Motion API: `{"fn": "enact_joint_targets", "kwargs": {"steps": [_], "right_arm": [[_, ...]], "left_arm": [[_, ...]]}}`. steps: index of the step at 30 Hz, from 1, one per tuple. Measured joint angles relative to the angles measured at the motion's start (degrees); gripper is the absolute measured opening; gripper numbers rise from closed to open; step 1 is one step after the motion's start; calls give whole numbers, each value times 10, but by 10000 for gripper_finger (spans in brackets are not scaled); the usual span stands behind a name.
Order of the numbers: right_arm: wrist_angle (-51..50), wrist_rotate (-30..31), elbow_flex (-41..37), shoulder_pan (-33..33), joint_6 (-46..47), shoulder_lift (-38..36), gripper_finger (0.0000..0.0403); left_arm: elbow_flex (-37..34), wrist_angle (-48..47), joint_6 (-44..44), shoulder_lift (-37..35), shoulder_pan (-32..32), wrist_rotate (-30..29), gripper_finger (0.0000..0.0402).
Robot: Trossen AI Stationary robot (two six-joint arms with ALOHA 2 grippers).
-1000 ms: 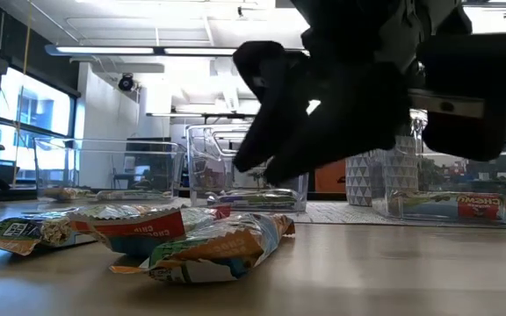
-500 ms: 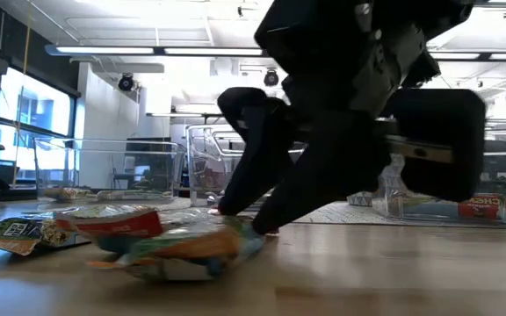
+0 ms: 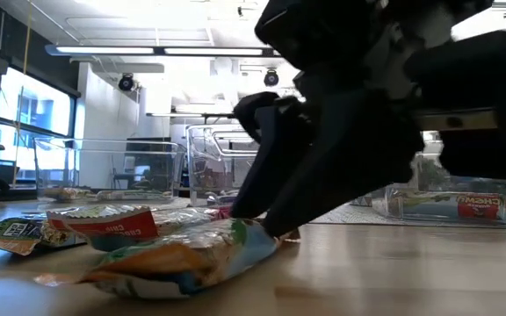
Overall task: Pick and place Granola Bars by type
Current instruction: Put the yellow granola bar into the left transparent bin
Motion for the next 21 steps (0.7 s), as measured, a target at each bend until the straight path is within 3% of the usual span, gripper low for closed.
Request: {"fn": "enact_joint_targets", "kwargs": {"steps": [7,14,21], "right_arm": [[-11,141,-2,50,90,-7,131],[-26,227,-2,98,232,-7,131],[20,301,-4,138,135,-12,130]], "left_arm": [[0,0,1,0,0,0,147],[0,-1,1,0,0,0,147],[0,0,11,0,0,0,147]]}}
